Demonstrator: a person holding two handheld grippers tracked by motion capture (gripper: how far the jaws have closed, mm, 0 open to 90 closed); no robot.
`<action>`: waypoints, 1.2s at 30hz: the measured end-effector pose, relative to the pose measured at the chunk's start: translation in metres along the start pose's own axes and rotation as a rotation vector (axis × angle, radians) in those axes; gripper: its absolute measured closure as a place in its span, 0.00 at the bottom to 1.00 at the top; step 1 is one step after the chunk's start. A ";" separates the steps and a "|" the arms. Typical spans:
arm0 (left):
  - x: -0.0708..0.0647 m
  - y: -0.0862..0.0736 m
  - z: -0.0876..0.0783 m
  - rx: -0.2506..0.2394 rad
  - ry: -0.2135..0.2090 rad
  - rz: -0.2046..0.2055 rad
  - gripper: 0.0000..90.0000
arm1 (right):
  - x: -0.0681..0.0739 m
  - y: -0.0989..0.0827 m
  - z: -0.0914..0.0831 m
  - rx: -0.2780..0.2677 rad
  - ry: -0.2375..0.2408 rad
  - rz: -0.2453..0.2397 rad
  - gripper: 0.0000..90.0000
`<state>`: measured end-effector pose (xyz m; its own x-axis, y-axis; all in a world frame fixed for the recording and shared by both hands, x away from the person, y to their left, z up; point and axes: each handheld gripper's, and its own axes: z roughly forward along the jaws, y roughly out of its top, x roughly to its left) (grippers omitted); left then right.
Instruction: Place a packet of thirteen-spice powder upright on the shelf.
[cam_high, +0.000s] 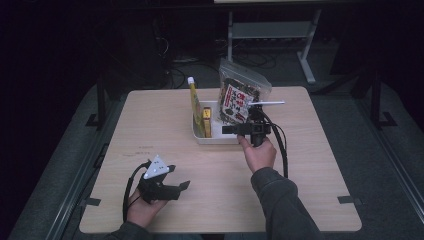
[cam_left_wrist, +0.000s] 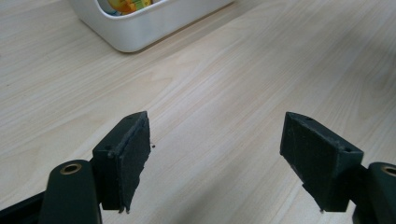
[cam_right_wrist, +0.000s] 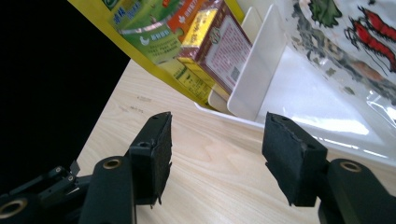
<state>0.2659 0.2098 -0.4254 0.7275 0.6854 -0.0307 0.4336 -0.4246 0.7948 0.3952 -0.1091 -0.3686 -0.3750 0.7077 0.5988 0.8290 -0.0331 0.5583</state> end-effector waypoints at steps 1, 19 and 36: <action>0.000 0.000 0.000 0.000 -0.001 0.000 0.26 | -0.001 -0.001 0.000 0.001 0.005 0.003 0.46; 0.000 0.000 0.001 0.003 -0.003 -0.001 0.26 | -0.022 -0.020 -0.015 0.000 0.028 0.030 0.46; -0.001 0.000 0.002 0.011 -0.005 0.008 0.26 | -0.040 -0.039 -0.027 0.009 0.050 0.051 0.46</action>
<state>0.2662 0.2077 -0.4271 0.7339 0.6787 -0.0275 0.4332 -0.4365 0.7886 0.3661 -0.1552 -0.3985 -0.3522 0.6693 0.6542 0.8510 -0.0619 0.5215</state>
